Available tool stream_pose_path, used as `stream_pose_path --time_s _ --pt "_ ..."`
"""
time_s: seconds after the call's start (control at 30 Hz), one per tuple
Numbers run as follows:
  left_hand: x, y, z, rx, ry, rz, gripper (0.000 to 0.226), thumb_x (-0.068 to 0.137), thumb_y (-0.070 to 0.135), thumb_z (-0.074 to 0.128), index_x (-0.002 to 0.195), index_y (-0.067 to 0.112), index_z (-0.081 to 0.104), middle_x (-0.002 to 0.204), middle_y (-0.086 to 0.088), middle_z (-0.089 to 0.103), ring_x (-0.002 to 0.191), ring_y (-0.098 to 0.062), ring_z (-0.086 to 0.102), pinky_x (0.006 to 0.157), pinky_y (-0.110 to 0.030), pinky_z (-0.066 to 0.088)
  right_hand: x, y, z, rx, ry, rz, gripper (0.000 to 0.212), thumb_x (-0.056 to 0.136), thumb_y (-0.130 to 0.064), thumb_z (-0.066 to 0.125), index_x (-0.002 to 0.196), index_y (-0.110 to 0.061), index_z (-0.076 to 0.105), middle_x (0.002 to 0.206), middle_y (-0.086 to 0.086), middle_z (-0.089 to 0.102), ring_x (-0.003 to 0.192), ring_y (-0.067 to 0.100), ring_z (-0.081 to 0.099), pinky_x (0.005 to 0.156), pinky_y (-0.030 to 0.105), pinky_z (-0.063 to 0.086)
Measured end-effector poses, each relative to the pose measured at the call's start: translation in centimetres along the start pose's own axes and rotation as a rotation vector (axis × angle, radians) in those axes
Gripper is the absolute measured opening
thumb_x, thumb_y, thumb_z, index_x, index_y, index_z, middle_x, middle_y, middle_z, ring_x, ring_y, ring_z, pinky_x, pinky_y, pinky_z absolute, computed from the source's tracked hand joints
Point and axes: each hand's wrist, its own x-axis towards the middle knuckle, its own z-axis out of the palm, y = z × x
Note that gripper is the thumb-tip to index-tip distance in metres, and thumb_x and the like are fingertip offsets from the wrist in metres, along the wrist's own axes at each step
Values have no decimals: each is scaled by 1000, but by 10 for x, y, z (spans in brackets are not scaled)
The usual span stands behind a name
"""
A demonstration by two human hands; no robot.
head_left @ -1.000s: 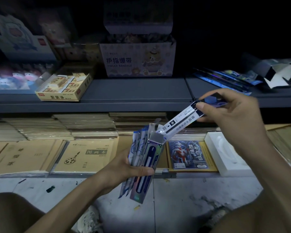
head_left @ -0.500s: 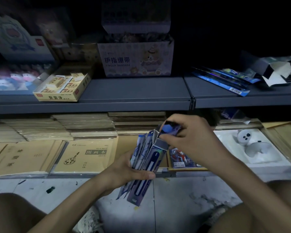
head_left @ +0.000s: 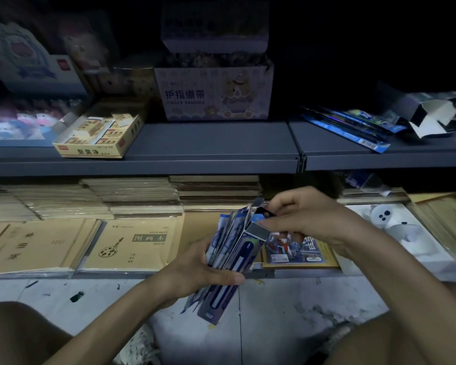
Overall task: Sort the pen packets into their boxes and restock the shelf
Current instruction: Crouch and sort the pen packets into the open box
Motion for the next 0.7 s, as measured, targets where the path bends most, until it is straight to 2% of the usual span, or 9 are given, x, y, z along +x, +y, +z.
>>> stream_pose_path --time_s 0.1,0.2,0.23,0.37,0.47,0.5,0.6,0.7 --pt "0 -1 -1 5 6 0 58 79 14 88 129 23 59 114 2 77 106 -17 74 91 -35 61 -4 -3 -9 54 12 -32 20 76 -23 90 86 -9 80 71 1 74 57 4 60 49 17 41" --pt "1 -2 -2 20 12 7 57 79 15 88 128 22 60 114 1 77 106 -18 74 93 -38 60 -1 -2 1 -32 -18 -32 5 83 -11 84 80 -11 79 62 -12 69 51 -2 54 44 13 36" --pt "1 -2 -2 30 11 11 56 78 16 89 127 22 61 113 1 77 105 -18 74 94 -39 60 1 -2 6 -80 -43 -18 8 85 -8 81 80 -14 79 63 -12 69 51 0 53 43 13 36" --pt "2 -4 -1 55 8 14 55 78 17 89 125 22 62 113 1 77 104 -18 75 93 -40 61 3 -3 5 -128 -67 17 11 85 -9 81 79 -17 75 74 0 69 51 0 53 44 14 36" --pt "2 -5 -3 50 11 19 58 78 16 89 128 22 60 114 1 77 105 -17 74 92 -36 61 -1 -4 -4 -111 -62 24 8 80 -17 85 80 -18 77 86 13 74 68 12 56 52 21 37" --pt "2 -4 -3 52 13 21 57 78 16 89 128 22 60 114 1 77 105 -17 74 92 -35 61 -1 -4 -6 -101 -60 17 9 80 -19 86 81 -18 77 85 12 74 68 12 56 51 20 37" --pt "2 -5 -3 59 10 24 54 78 14 89 124 21 62 112 1 78 103 -16 75 89 -31 61 -3 -4 -10 -67 54 -74 16 79 -29 88 81 -17 77 69 -2 69 54 2 54 48 15 39" --pt "2 -6 -1 78 -8 20 52 79 12 89 122 23 63 110 3 78 101 -15 75 87 -28 59 -4 -5 -9 38 207 -291 16 80 -29 87 79 -16 77 63 -2 59 55 6 48 54 19 38"
